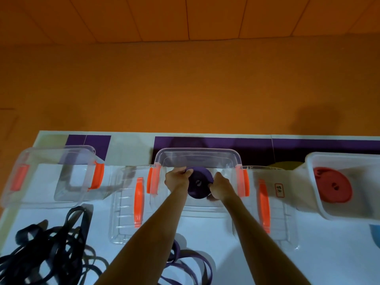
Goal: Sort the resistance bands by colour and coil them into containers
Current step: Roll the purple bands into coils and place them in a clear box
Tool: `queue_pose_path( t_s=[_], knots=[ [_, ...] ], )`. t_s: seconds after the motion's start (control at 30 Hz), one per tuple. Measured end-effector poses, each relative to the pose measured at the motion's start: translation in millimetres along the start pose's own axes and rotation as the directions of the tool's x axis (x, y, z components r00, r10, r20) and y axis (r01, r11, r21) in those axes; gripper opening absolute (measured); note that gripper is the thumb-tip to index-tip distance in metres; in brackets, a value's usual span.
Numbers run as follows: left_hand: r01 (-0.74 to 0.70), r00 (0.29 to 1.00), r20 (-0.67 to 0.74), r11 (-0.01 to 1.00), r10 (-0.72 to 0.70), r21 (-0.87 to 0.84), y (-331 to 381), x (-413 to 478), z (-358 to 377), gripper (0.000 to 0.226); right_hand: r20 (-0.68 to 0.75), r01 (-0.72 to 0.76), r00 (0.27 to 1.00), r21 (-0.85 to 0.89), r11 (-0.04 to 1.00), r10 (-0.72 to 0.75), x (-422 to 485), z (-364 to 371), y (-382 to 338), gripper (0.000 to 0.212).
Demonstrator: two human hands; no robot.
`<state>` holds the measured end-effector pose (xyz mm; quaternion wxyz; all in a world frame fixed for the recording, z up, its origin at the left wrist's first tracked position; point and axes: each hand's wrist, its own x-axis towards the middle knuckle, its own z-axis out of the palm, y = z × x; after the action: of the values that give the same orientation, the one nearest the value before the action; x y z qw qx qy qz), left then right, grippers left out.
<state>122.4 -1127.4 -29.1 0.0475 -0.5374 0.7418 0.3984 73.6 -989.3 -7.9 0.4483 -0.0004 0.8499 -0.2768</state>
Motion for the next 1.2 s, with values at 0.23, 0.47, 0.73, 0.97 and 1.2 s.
queue_pose_path(
  t_s=[0.23,0.47,0.73,0.97,1.2],
  knots=[
    [0.032,0.999,0.013,0.999,-0.032,-0.001,-3.1,9.8,11.8,0.035,-0.025,-0.005,1.0,0.008,1.0,0.005,7.9,6.8,6.6,0.037],
    [0.042,0.999,0.016,0.995,-0.044,0.086,-4.4,15.6,20.5,0.045,-0.029,-0.046,0.999,0.006,0.999,0.046,16.8,11.2,10.6,0.054],
    [0.05,0.998,0.029,0.993,-0.054,0.109,-7.4,-6.0,28.2,0.047,0.001,0.003,1.0,-0.078,0.997,-0.003,9.2,3.4,30.8,0.057],
    [0.006,1.0,0.022,0.994,-0.008,0.105,-2.8,-13.0,23.1,0.044,-0.021,-0.013,1.0,-0.044,0.999,0.012,6.8,6.1,29.3,0.056],
    [-0.213,0.977,0.071,0.947,0.202,0.24,8.3,-25.8,0.2,0.029,-0.124,0.125,0.98,-0.236,0.964,-0.157,-17.7,-11.4,15.8,0.045]
  ],
)
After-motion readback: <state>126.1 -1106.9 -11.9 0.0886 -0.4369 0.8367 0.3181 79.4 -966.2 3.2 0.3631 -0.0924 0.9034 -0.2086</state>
